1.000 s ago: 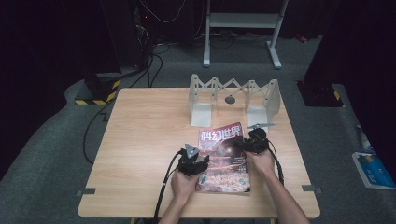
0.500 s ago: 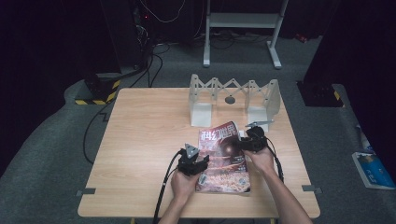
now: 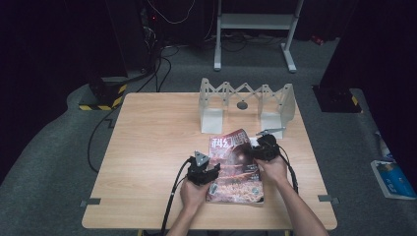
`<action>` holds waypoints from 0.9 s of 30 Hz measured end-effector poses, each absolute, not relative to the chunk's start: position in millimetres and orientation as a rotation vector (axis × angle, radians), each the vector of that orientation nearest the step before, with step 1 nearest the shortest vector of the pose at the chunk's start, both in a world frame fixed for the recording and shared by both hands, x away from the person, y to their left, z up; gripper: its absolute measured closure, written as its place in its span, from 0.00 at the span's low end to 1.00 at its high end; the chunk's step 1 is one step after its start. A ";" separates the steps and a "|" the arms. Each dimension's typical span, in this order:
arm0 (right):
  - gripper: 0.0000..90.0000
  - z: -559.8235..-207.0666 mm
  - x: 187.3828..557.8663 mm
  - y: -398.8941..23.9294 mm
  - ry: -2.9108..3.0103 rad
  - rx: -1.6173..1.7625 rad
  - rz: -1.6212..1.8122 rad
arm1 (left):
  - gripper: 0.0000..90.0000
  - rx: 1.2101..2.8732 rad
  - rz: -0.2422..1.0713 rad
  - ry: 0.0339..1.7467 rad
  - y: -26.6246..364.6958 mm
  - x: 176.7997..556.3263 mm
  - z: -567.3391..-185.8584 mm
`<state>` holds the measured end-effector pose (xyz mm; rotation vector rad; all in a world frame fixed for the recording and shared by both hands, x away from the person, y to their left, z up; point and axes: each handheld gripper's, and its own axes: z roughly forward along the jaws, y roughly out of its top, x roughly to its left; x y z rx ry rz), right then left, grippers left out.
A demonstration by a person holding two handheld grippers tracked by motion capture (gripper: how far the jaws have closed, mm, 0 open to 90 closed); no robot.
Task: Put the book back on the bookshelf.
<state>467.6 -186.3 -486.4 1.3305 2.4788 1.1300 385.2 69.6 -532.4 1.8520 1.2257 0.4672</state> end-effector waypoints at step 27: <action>0.92 -468.6 452.7 -181.1 2.487 1.226 1.197 | 0.41 1.814 0.417 1.229 78.7 387.3 -529.3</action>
